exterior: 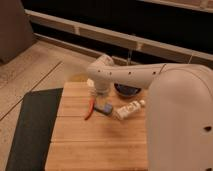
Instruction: Place the white sponge in the ceramic bowl
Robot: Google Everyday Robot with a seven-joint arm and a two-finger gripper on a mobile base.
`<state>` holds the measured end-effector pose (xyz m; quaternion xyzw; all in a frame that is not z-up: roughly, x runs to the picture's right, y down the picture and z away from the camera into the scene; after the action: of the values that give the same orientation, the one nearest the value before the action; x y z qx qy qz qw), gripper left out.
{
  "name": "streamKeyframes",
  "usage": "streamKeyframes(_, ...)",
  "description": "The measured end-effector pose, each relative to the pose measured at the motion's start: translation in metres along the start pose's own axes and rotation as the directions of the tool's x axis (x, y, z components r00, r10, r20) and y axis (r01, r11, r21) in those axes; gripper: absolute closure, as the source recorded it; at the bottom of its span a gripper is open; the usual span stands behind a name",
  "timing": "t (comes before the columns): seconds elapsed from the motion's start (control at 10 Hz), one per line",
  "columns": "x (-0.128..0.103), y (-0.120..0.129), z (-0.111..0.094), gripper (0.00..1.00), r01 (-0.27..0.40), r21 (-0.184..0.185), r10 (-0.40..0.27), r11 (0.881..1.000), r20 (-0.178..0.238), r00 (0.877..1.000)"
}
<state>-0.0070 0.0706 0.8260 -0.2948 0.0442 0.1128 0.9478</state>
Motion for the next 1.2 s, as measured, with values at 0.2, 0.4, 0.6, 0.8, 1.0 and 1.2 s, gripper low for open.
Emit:
streamKeyframes(0.2,-0.008,-0.002,0.006,0.35,0.042,0.017,-0.043,0.999,0.02,0.999)
streamKeyframes(0.4,-0.021,-0.002,0.016,0.35,0.094,0.026,-0.095,0.995,0.044,0.995)
streamKeyframes(0.6,-0.025,0.001,0.032,0.35,0.121,0.012,-0.121,0.993,0.049,0.991)
streamKeyframes(0.8,-0.02,-0.002,0.045,0.35,0.114,0.0,-0.113,0.994,0.05,0.992)
streamKeyframes(1.0,-0.01,-0.008,0.06,0.35,0.09,-0.023,-0.089,0.996,0.044,0.995)
streamKeyframes(1.2,-0.01,-0.009,0.074,0.35,0.08,-0.053,-0.077,0.995,0.049,0.996)
